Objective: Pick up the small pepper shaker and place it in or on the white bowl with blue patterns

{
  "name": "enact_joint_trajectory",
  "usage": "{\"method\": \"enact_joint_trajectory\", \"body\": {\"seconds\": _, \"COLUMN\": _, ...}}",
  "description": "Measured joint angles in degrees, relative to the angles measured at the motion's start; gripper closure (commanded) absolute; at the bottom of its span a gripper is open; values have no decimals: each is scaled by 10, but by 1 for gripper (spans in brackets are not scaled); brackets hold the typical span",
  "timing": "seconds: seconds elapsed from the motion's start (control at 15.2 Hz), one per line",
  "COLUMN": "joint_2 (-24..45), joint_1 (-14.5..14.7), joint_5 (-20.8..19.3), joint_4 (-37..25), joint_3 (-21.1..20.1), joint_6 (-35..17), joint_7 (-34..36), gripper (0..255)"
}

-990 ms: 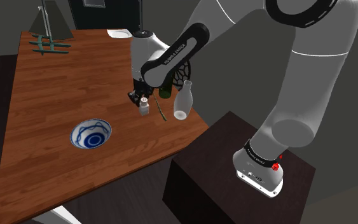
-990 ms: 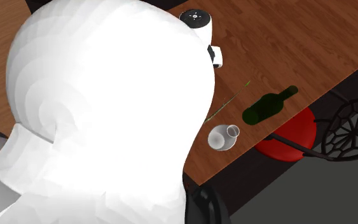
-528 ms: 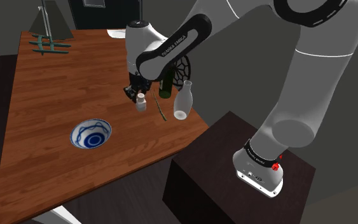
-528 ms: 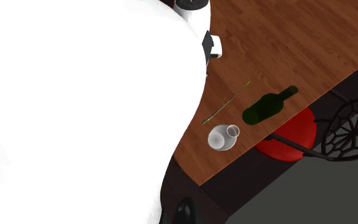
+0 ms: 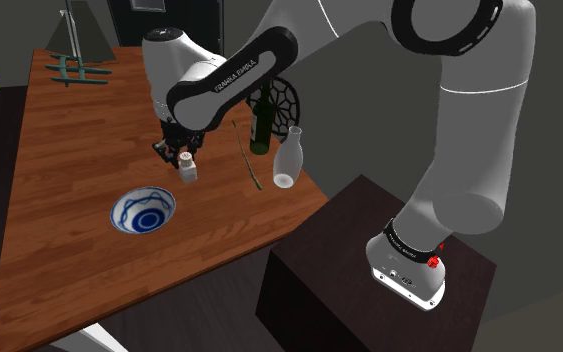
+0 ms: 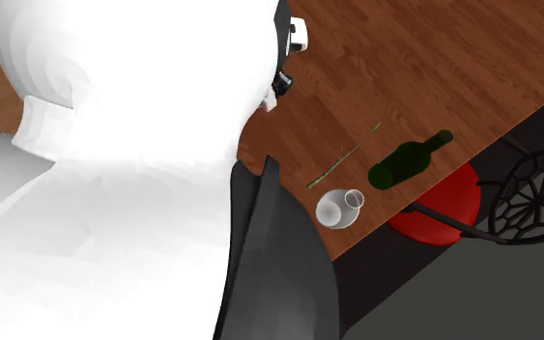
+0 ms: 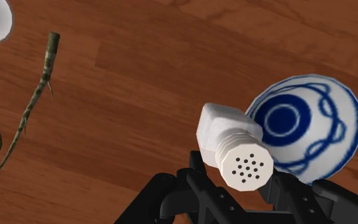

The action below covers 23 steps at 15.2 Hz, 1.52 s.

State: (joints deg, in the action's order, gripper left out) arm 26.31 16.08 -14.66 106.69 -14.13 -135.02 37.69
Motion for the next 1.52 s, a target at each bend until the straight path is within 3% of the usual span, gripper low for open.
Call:
{"method": "enact_joint_trajectory", "body": {"seconds": 0.73, "joint_2": 175, "joint_1": 105, "joint_5": -20, "joint_4": -304, "joint_3": 1, "joint_6": 138, "joint_7": 63, "gripper": 255}}
{"method": "enact_joint_trajectory", "body": {"seconds": 1.52, "joint_2": 231, "joint_1": 112, "joint_5": -32, "joint_4": -311, "joint_3": 11, "joint_6": 91, "joint_7": 73, "gripper": 255}}
